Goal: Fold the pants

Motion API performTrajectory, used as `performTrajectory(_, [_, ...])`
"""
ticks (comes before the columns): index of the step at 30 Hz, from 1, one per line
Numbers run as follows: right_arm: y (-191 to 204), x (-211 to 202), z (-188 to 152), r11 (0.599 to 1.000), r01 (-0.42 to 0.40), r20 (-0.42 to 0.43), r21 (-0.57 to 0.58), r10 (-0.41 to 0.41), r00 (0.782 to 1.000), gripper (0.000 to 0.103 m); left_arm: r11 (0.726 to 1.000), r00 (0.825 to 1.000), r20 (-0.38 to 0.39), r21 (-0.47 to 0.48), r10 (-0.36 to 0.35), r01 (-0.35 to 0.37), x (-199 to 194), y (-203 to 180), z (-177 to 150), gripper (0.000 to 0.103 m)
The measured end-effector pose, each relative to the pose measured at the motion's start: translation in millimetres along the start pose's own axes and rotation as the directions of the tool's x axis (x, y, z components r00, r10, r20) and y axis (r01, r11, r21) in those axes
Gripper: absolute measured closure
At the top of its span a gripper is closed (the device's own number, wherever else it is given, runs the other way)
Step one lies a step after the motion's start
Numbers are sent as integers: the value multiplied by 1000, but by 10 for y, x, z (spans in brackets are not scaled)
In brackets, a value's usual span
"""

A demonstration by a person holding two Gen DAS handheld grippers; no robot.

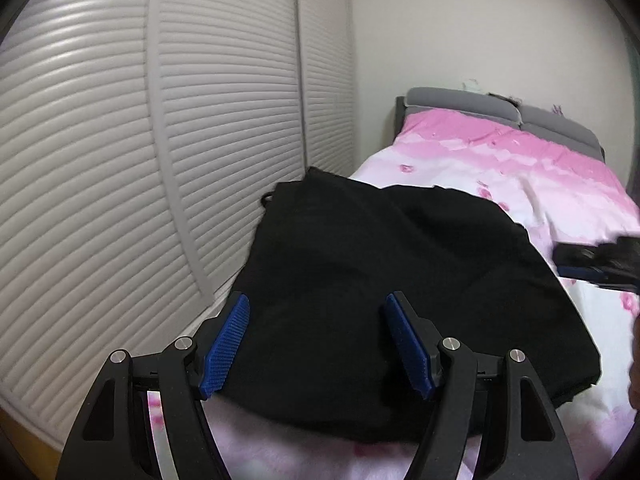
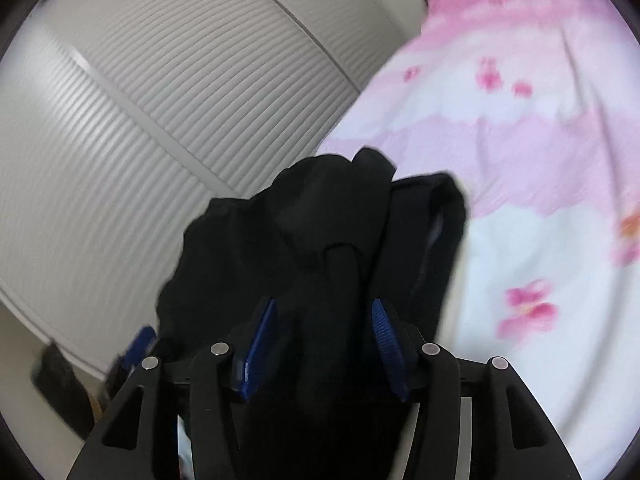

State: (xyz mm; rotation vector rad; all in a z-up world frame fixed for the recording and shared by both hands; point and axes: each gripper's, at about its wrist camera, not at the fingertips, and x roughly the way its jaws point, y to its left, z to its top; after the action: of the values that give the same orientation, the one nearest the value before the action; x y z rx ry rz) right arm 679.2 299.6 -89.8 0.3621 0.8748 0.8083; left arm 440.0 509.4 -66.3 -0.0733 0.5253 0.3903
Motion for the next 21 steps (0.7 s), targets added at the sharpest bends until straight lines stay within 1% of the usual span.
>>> performTrajectory(2, [149,-278,-124,993,60,48,-99,-56,997,52,1000,1000,19,-13,-11,11,-182,17,4,33])
performTrajectory(5, [338,-702,-322,972,119,107,-204,-98,989,52,1000,999,42,1,-25,25,-595,-86,6,33])
performTrajectory(6, [455,-912,-435,956,161,140,-247,-130,982,52,999,998,44,1,-37,37,-721,-126,-3,33])
performTrajectory(9, [693,-1453,-748,921,240,222,-305,-176,959,52,996,996,35,-6,-87,87,-1222,-338,-103,33])
performTrajectory(11, [817,-1843,-971,902,287,272,-322,-202,941,49,993,993,20,-2,-118,118,-1534,-512,-212,33])
performTrajectory(13, [932,-2349,-1255,885,334,327,-323,-227,917,46,988,988,11,5,-157,157,-1870,-740,-326,31])
performTrajectory(14, [958,-2514,-1322,881,349,344,-319,-236,909,43,984,984,10,10,-180,180,-2083,-880,-406,30])
performTrajectory(16, [1004,-3068,-1630,868,400,398,-294,-270,877,40,975,975,14,14,-221,221,-2432,-1103,-557,28])
performTrajectory(18, [1016,-3482,-1864,857,435,429,-276,-295,854,39,959,959,12,10,-282,282,-2822,-1350,-744,27])
performTrajectory(19, [1006,-3796,-2062,848,463,449,-257,-320,835,38,952,952,10,7,-305,305,-3004,-1469,-834,27])
performTrajectory(21, [975,-4207,-2320,842,489,468,-227,-346,813,32,940,940,8,8,-341,340,-3276,-1664,-947,27])
